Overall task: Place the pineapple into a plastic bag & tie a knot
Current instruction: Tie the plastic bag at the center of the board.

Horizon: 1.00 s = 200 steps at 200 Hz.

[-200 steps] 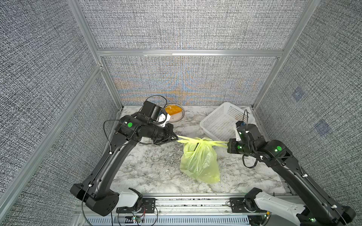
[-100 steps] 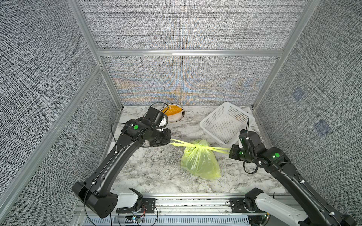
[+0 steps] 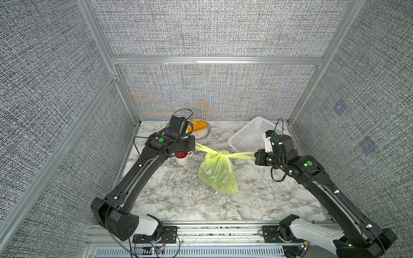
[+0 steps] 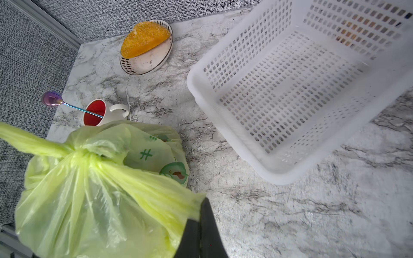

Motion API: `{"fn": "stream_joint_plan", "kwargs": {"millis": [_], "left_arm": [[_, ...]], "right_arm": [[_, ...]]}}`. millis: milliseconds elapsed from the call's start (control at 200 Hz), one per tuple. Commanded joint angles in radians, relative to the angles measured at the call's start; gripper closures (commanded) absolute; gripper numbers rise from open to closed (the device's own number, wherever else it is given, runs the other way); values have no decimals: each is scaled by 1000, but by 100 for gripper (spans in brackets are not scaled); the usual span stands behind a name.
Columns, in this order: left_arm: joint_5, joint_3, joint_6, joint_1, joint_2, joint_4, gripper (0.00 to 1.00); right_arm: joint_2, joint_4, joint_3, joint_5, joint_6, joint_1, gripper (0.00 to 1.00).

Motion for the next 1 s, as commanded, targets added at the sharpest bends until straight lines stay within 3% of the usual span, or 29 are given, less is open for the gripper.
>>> {"fn": "stream_joint_plan", "kwargs": {"millis": [0,170,400,510,656,821,996], "left_arm": [[-114,-50,30,10,-13,167,100],[-115,-175,20,11,-76,218,100],[-36,-444,13,10,-114,243,100],[-15,-475,8,10,-112,256,87],[-42,-458,-4,10,-145,263,82],[-64,-449,-2,10,-179,253,55],[-146,-465,-38,10,-262,241,40]], "right_arm": [[17,102,-22,15,-25,-6,100],[21,124,-55,-51,-41,-6,100],[45,222,-252,-272,-27,-3,100],[81,255,-269,-323,-24,0,100],[106,264,-239,-332,-40,0,100],[119,262,-224,-347,-46,0,100],[115,326,-238,-442,-34,0,100]]}}
